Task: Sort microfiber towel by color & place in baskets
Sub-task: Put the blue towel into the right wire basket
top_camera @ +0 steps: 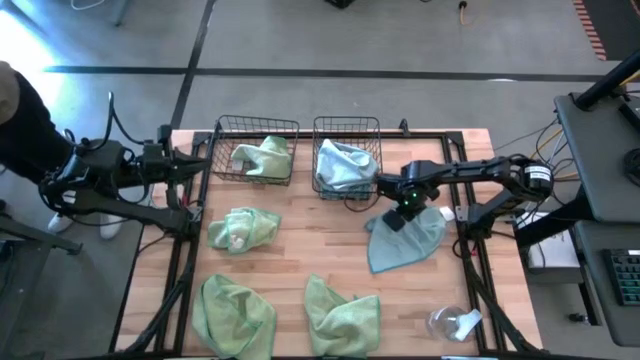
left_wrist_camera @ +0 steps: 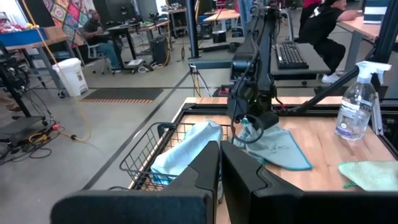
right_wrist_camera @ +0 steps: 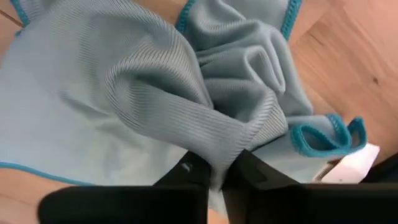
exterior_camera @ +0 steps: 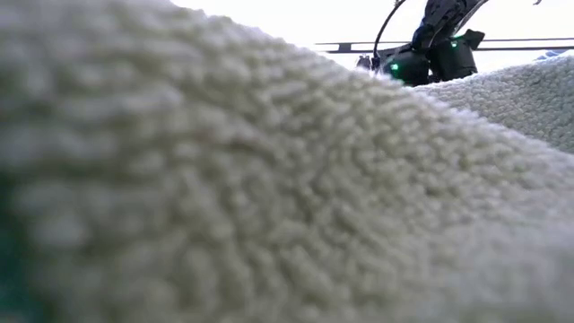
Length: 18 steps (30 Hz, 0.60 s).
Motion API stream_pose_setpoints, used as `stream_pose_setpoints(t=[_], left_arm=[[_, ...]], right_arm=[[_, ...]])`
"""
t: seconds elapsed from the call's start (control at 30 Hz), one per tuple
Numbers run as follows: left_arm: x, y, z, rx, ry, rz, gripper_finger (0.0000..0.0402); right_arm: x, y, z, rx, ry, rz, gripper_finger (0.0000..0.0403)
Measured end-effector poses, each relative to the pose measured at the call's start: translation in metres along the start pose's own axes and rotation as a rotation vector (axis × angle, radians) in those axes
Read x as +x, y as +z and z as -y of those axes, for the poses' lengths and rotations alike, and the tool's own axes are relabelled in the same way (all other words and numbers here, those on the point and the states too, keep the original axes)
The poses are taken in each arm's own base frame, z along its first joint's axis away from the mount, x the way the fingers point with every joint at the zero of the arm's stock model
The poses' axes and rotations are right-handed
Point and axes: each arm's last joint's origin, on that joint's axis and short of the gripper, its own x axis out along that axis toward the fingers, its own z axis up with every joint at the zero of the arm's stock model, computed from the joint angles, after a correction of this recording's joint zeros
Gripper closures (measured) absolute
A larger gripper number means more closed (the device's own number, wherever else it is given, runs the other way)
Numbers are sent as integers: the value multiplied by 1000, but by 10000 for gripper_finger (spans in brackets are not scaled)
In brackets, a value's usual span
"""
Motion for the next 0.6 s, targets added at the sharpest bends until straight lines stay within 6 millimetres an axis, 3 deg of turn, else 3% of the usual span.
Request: stream_pose_setpoints(t=[0.3,0.6], left_arm=[[0,0,0,3,0,0,402],[0,0,0,3,0,-1,402]], right_arm=[[-25,8,-11,12,61,63,394],[-108,25,-36,-63,217,333,394]])
